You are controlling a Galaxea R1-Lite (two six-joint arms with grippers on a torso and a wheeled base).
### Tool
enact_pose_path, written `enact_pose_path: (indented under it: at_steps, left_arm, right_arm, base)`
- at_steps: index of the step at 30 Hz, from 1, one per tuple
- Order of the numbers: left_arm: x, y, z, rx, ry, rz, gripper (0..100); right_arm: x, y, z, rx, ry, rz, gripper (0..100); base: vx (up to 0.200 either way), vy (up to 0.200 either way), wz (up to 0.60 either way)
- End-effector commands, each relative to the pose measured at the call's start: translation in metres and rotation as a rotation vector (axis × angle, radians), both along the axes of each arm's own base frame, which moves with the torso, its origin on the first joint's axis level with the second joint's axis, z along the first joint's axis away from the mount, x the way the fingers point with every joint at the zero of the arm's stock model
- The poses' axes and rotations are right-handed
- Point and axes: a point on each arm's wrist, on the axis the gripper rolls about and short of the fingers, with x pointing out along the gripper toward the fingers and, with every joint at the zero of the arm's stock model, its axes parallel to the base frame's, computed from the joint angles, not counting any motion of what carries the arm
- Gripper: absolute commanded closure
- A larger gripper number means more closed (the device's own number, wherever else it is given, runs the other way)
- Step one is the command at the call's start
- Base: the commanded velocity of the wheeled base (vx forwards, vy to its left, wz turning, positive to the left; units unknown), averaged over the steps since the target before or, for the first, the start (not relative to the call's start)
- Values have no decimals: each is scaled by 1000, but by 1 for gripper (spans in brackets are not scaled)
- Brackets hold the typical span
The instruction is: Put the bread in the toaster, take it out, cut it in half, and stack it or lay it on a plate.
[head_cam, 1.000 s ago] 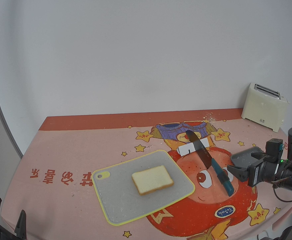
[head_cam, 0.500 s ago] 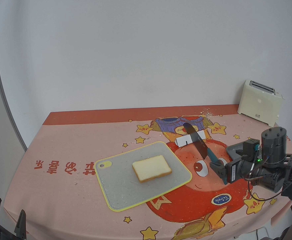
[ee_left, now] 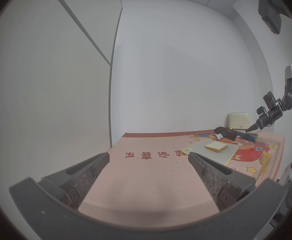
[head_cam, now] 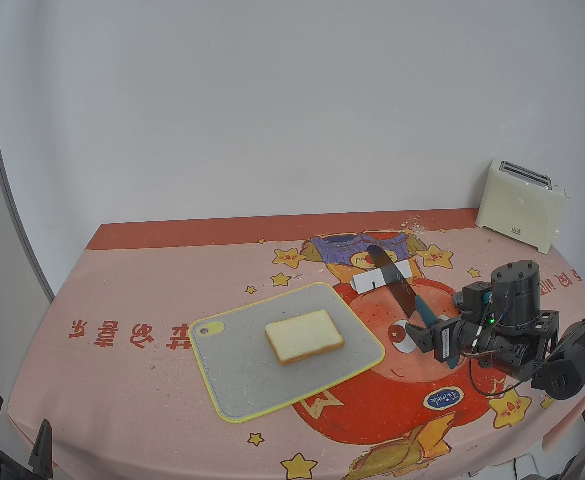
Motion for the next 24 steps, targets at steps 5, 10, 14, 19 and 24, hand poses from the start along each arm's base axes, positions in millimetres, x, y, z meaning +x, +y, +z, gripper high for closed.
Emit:
enact_pose_path:
  at_steps: [5, 10, 14, 19, 24]
  left_arm:
    - [1, 0, -5, -1, 7, 0, 0]
    - [1, 0, -5, 0, 7, 0, 0]
    - [1, 0, -5, 0, 7, 0, 0]
    - [1, 0, -5, -1, 7, 0, 0]
    - [1, 0, -5, -1, 7, 0, 0]
  right_arm:
    - [3, 1, -6, -9, 18, -2, 0]
    - [2, 1, -6, -8, 16, -2, 0]
    - [1, 1, -6, -9, 19, -1, 0]
    - [-1, 2, -6, -10, 19, 5, 0]
    - [-3, 2, -7, -12, 23, 10, 0]
  base:
    - [0, 0, 0]
    - [0, 0, 0]
    - [0, 0, 0]
    - [0, 0, 0]
    - [0, 0, 0]
